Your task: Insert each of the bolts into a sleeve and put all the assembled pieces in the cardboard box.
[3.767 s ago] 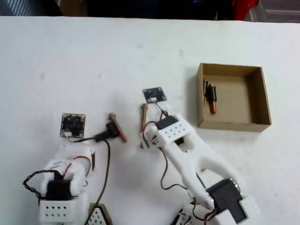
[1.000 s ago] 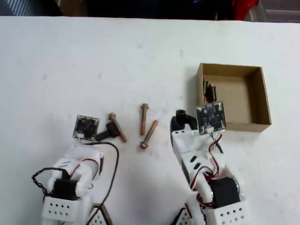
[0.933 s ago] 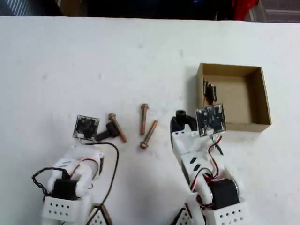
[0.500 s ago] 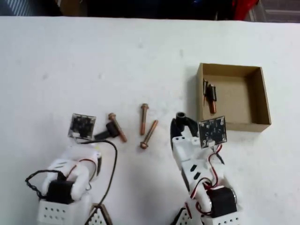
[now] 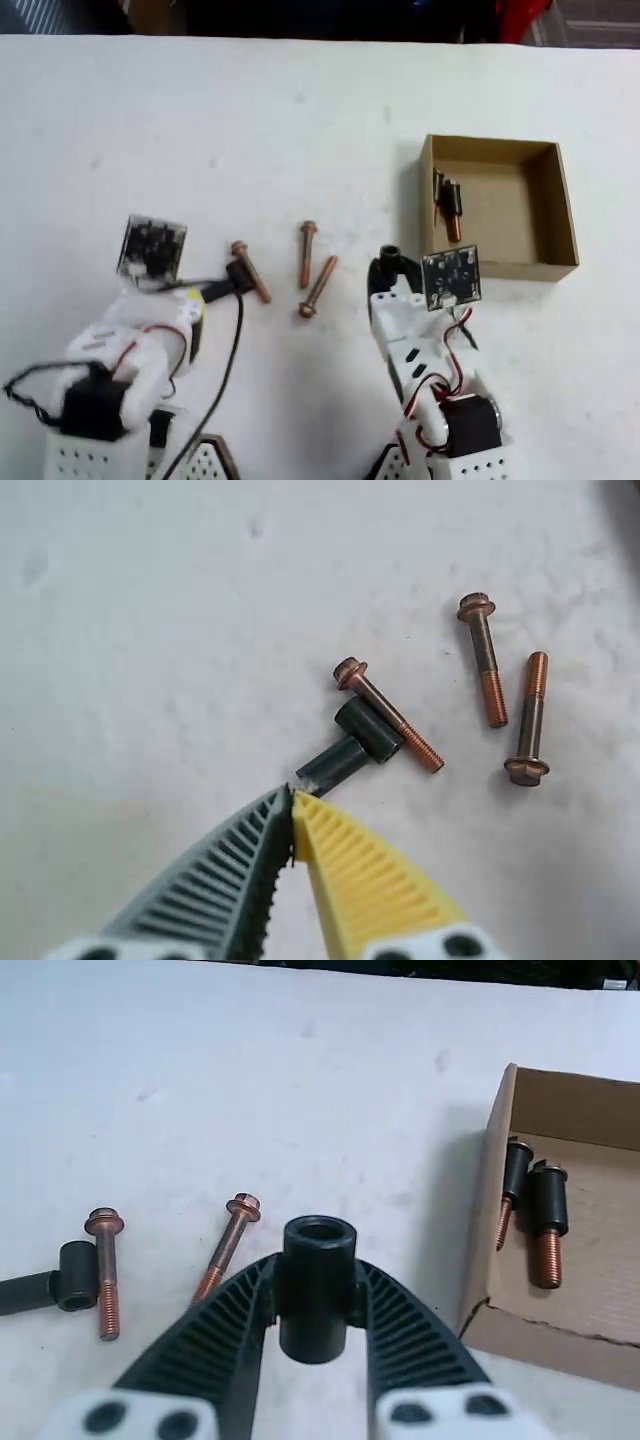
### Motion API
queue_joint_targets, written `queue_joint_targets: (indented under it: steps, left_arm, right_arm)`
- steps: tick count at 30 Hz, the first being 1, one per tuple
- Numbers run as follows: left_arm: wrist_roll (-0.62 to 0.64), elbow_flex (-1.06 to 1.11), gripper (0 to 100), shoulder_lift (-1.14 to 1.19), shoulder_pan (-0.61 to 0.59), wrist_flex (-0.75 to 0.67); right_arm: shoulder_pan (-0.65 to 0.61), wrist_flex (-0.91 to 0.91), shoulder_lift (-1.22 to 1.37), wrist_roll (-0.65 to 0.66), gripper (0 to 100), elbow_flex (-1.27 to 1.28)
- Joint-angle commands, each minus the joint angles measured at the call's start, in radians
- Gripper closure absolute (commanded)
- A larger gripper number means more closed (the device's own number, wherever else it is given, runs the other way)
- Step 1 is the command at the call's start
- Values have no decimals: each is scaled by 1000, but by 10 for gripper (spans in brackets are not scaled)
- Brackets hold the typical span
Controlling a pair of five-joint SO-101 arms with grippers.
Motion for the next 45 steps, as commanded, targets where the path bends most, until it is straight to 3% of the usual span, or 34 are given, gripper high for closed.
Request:
queue_joint_targets:
  steps: [1, 7, 13, 17, 24, 40, 45]
  left_arm:
    - [20, -186, 976, 275, 31, 5]
    - [138, -327, 973, 526, 193, -58]
    - [176, -377, 972, 697, 302, -183]
    - [184, -420, 972, 812, 306, -259]
    - [184, -571, 972, 1084, 306, -270]
    - [187, -979, 972, 1661, 378, -264]
    - [310, -1023, 887, 1739, 374, -264]
  right_arm:
    - [5, -21, -12, -12, 981, -11]
    - [10, -19, -12, -12, 981, -11]
    - [116, -24, -12, -12, 981, 9]
    - [160, -25, -13, -12, 981, 43]
    - [228, -27, -13, -6, 981, 48]
    - [222, -19, -13, -5, 981, 51]
    - [222, -19, -13, -5, 981, 51]
